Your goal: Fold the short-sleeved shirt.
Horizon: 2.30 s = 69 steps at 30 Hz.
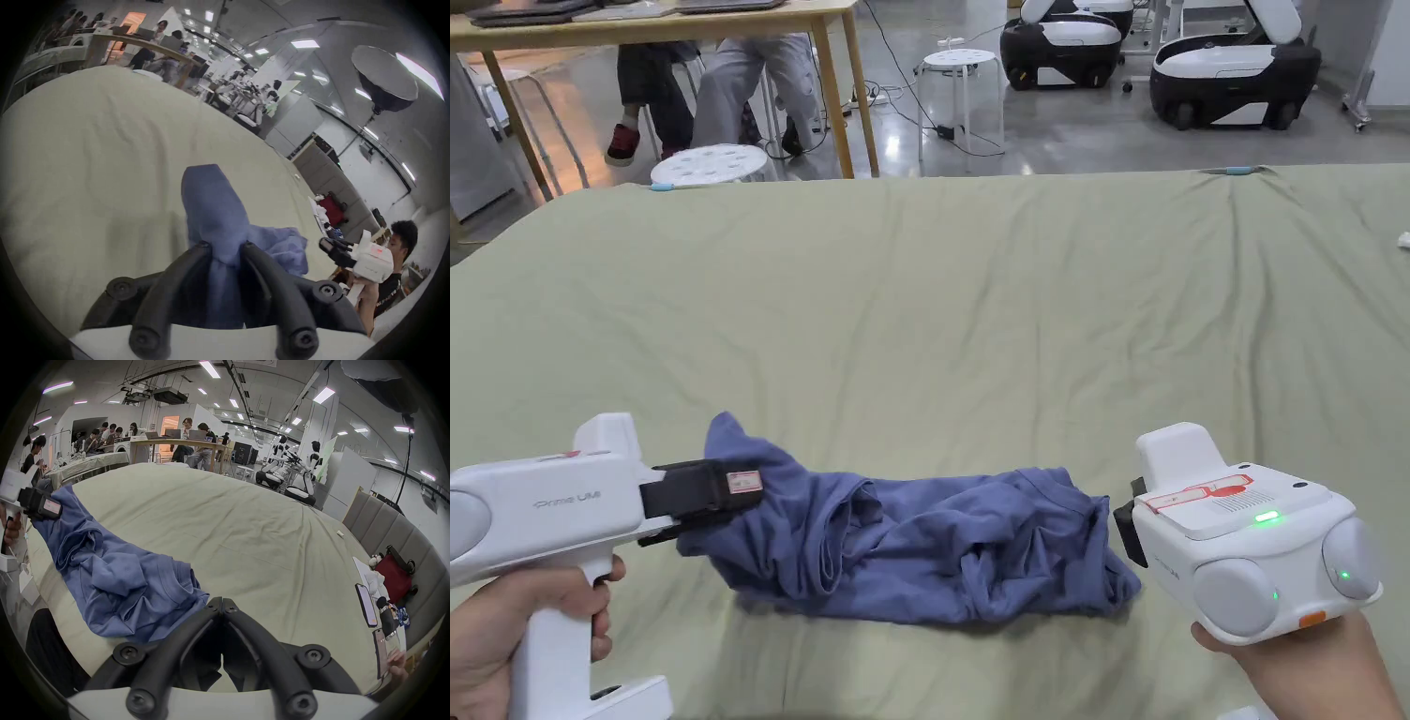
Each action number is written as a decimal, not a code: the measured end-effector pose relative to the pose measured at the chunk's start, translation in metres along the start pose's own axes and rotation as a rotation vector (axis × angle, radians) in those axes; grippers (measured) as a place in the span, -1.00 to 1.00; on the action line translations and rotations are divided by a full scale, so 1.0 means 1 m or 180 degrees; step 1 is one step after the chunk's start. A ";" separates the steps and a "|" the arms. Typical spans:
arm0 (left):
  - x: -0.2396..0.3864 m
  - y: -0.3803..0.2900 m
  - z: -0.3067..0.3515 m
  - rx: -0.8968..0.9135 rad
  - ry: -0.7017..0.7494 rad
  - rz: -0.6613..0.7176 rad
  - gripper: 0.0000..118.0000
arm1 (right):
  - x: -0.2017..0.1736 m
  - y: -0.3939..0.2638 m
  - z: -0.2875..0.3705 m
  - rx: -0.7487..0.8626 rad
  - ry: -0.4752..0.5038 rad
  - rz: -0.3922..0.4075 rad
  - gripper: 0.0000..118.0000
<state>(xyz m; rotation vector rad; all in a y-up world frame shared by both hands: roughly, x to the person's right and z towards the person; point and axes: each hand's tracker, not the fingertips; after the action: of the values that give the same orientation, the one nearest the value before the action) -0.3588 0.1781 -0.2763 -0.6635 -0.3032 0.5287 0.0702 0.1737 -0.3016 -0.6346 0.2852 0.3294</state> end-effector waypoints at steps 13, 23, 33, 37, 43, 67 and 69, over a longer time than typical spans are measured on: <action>0.117 -0.020 -0.122 -0.0553 -0.0422 -0.0307 -0.77 | 0.034 -0.015 0.016 0.0014 -0.0137 -0.0162 -1.00; 0.143 -0.046 -0.151 -0.0716 -0.0913 -0.0439 0.89 | 0.057 -0.021 0.021 0.0003 -0.0319 -0.0248 -1.00; 0.093 0.003 -0.072 -0.0105 -0.0646 -0.0411 -1.00 | 0.028 -0.015 0.009 0.0017 -0.0138 -0.0178 -1.00; 0.069 0.007 -0.065 -0.0256 -0.0521 -0.0418 -1.00 | 0.019 -0.013 0.006 0.0016 -0.0066 -0.0143 -1.00; 0.099 -0.013 -0.102 -0.0421 -0.0652 -0.0496 -1.00 | 0.021 -0.012 0.008 -0.0014 -0.0076 -0.0120 -1.00; 0.082 -0.013 -0.108 -0.0374 -0.0673 -0.0233 -1.00 | 0.009 0.020 -0.007 0.0096 0.0621 -0.0441 -1.00; 0.066 -0.013 -0.093 -0.0315 -0.0532 -0.0203 -1.00 | -0.007 0.030 -0.019 0.0041 0.0797 -0.0455 -1.00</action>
<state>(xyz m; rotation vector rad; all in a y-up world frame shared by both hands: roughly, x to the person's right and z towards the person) -0.2596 0.1589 -0.3311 -0.7043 -0.5084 0.5114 0.0490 0.1833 -0.3298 -0.6806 0.4785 0.1102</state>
